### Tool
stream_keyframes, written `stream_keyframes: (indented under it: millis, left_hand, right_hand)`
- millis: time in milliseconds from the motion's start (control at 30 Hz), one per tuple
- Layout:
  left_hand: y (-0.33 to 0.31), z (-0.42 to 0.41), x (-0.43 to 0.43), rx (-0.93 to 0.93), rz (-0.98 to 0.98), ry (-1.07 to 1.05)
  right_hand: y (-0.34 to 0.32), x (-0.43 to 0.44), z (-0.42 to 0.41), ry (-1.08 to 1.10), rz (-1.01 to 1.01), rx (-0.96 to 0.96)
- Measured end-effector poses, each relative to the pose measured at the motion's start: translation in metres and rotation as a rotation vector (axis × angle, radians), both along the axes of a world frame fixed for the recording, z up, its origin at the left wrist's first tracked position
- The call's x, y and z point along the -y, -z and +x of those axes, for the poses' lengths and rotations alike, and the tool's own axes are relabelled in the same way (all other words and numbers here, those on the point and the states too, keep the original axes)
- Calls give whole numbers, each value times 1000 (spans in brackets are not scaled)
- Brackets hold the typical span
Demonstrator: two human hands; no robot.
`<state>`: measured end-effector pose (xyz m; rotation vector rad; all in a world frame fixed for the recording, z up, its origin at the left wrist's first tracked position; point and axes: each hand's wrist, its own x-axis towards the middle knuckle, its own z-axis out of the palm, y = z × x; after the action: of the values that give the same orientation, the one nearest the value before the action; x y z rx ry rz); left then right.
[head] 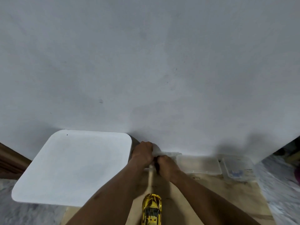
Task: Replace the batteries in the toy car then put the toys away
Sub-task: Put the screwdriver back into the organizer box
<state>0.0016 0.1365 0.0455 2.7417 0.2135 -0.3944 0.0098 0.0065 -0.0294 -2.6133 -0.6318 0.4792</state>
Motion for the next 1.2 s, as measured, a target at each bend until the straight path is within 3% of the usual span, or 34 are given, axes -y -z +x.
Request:
stream_keyframes:
  millis: [133, 200, 300, 367, 467, 867, 1000, 1200]
  left_hand:
    - [8, -16, 3, -12, -22, -5]
    - [19, -26, 5, -5, -31, -8]
    - [34, -45, 7, 7, -26, 21]
    - [42, -53, 10, 19, 21, 67]
    - [47, -52, 12, -18, 143, 97]
    - [54, -45, 15, -50, 429, 194]
    - [53, -51, 17, -35, 332, 151]
    - [23, -60, 26, -32, -41, -18]
  right_hand:
    - [-1, 28, -25, -108, 245, 210]
    - [0, 42, -26, -55, 341, 345]
    - [2, 57, -16, 4, 190, 263]
    - [4, 61, -12, -73, 2, 156]
    - [6, 59, -11, -160, -150, 160]
    - [18, 51, -13, -198, -197, 318]
    - [12, 49, -15, -158, -180, 269]
    - [-15, 59, -29, -48, -60, 247]
